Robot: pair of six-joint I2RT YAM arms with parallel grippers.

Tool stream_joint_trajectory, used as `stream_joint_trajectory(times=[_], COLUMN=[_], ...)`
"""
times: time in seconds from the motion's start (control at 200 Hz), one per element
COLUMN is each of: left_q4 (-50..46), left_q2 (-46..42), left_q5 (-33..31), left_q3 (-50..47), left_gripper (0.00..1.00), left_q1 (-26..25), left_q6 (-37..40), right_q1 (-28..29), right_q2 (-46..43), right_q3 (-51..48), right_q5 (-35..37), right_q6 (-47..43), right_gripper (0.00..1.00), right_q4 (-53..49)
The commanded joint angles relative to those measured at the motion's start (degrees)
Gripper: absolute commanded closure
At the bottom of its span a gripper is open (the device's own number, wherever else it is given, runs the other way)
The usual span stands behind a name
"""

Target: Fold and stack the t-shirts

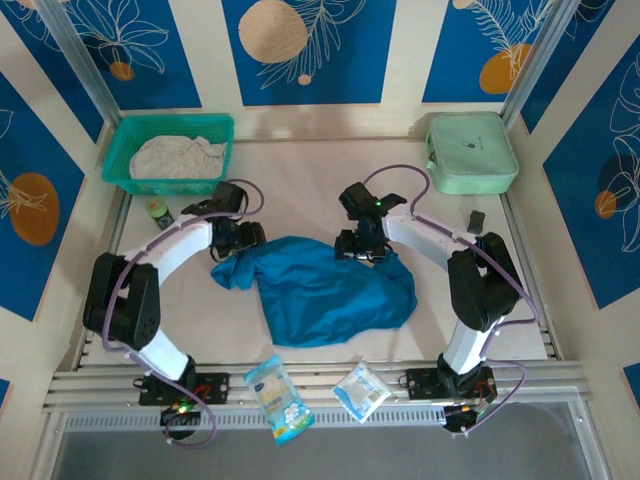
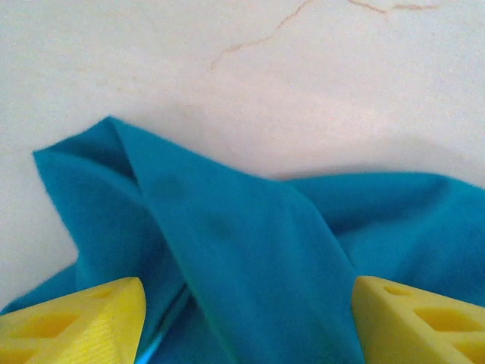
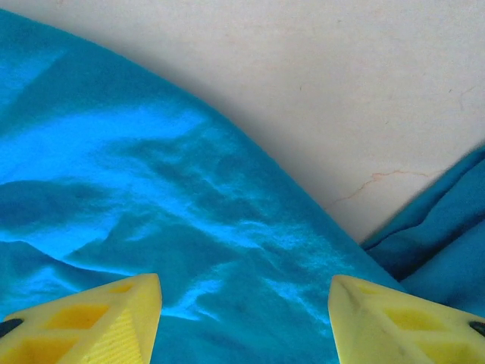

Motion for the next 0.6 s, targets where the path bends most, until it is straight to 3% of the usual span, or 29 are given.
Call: stream_joint_trajectory(times=[0.0,0.1,0.395,0.51,0.595], left_q4=[3.0,3.1,3.2,3.2,2.4], left_q2=[2.1,4.1,7.4,6.8,5.7], left_q5=[1.7,0.9,2.3,2.8,2.5], left_q3=[3.7,5.9,8.3,7.1,6.2], left_gripper=[0.29,0.33,0.55,0.56,0.45], left_q1=[1.1,1.5,2.0,2.0,2.0], left_q6=[1.8,2.6,3.9,3.9,4.2], right_q1=[0.3,0.3,0.3,0.2,0.2], right_q2=[-0.9,-0.8,0.4,0.4,0.4], right_q3=[0.5,0.5,1.5,1.5,1.4], right_q5=[-1.3,-1.5,-2.2,-2.2,-2.2], right_q6=[-0.1,-0.1,-0.3,-0.3,-0.3], right_gripper=[0.40,0.40,0.41,0.41,0.41], right_q4=[-1.0,-1.0,-0.8,-0.6,-0.4])
